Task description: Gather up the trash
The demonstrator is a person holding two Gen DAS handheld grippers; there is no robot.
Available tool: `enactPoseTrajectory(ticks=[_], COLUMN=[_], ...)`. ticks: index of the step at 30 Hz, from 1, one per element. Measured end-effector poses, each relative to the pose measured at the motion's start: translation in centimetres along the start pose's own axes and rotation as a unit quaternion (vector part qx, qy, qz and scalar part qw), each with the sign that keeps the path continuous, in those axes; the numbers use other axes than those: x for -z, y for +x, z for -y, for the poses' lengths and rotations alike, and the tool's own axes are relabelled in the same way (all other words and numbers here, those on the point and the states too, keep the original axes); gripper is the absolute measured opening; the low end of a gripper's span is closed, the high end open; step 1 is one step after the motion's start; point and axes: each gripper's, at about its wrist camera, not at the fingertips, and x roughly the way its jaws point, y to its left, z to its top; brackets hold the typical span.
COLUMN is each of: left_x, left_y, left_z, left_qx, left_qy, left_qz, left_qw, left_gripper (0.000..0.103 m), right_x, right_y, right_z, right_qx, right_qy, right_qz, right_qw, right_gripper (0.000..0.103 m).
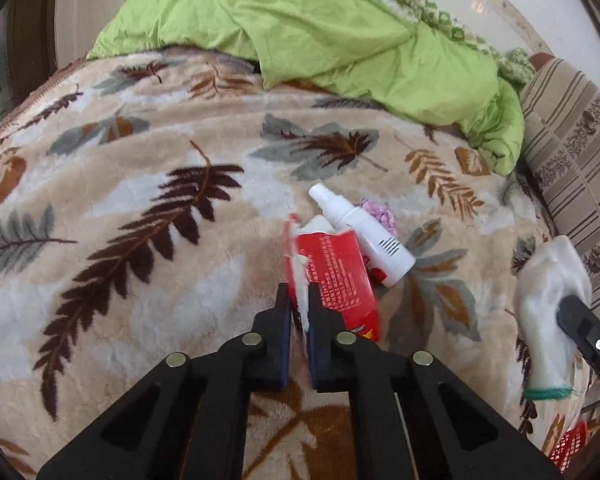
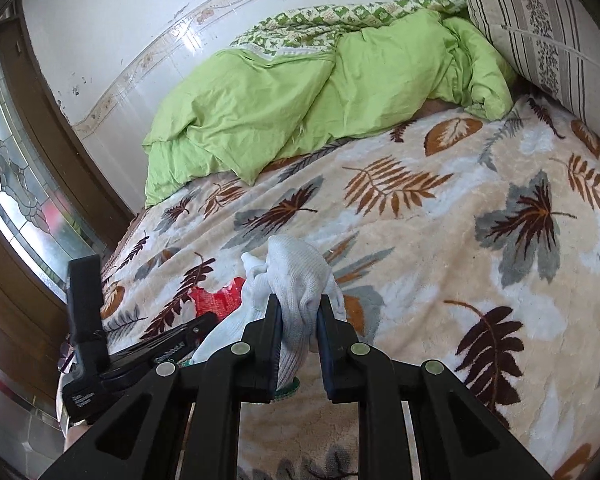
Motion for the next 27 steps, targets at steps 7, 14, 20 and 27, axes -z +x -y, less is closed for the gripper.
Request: enactPoseTrajectory(ticks=[7, 14, 20, 27], left_x=[1.2, 3.5, 6.4, 6.4], left_y=[-5.8, -12.7, -15.4, -14.9], left_z=[-0.3, -1.3, -1.7, -1.8], left_qx=[-0.049, -0.105, -0.152, -0.146], left_qy=[0.048, 0.071, 0.088, 0.085], left_qz=[0.072, 0.134, 0.153, 0.145], left_qw=[0.9950, 0.9829, 0.9726, 0.9748], left_gripper=[0.004, 0.004, 0.004, 0.004], right_x=[1.2, 3.6, 5.2, 5.2], right_y=[-1.0, -3.8, -5.9, -5.7], right_z=[-3.5, -5.4, -6.5, -6.5], right_qx=[0.023, 0.020, 0.020, 0.025], right_qy=[-0.069, -0.097, -0.135, -0.136], right_qz=[0.028, 0.040, 0.053, 0.051], right_qw=[0.997, 0.994, 0.989, 0.989], right_gripper=[0.017, 0.017, 0.017, 0.017])
